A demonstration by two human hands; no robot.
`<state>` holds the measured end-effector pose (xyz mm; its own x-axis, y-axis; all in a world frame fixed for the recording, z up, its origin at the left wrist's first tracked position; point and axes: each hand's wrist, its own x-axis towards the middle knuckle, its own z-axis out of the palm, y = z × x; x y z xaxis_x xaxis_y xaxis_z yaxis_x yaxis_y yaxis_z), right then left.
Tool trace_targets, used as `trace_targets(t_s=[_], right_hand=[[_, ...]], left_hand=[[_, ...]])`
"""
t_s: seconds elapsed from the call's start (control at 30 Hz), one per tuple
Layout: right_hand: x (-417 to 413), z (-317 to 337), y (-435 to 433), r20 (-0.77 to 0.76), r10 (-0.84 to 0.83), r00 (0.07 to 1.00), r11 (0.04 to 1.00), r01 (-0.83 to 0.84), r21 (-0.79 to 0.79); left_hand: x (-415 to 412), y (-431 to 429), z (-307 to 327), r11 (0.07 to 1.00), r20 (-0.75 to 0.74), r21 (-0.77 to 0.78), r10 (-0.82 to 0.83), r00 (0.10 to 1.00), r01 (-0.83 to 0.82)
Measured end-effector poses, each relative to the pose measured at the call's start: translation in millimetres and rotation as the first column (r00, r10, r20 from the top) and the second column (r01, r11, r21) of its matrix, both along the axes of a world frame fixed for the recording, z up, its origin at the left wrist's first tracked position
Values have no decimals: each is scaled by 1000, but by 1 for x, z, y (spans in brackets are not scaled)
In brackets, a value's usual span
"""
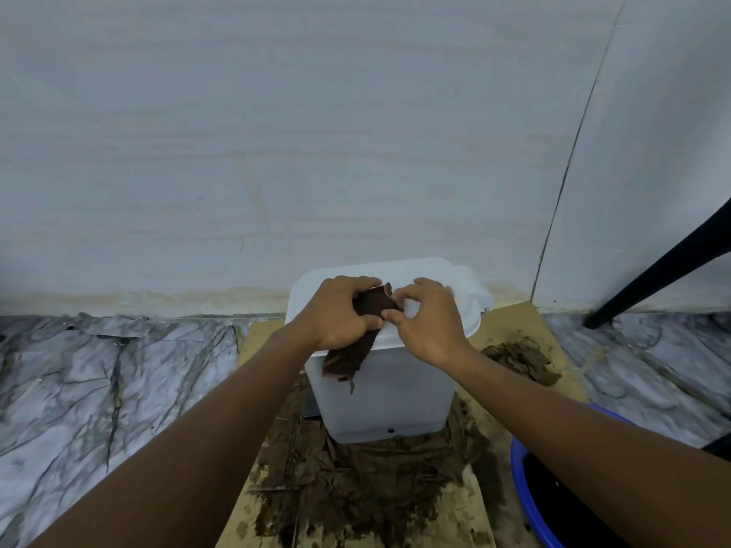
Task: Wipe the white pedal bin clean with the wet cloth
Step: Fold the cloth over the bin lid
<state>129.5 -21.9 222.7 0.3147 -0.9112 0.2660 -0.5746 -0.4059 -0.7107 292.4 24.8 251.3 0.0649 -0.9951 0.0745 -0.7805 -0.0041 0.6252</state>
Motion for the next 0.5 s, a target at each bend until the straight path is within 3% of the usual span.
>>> trace_targets(t_s=[0.13, 0.33, 0.5], right_hand=[[-2, 11, 4, 275, 94, 957, 986, -128, 108], [-12, 22, 6, 465, 101, 879, 974, -182, 132], [-28, 33, 15, 515, 80, 854, 956, -212, 202]], left_hand=[[-4, -2, 2, 1000, -43, -4, 7, 999, -7], [-8, 2, 20, 994, -47, -107, -16, 999, 11], [-20, 12, 33, 991, -81, -137, -24, 996, 13]])
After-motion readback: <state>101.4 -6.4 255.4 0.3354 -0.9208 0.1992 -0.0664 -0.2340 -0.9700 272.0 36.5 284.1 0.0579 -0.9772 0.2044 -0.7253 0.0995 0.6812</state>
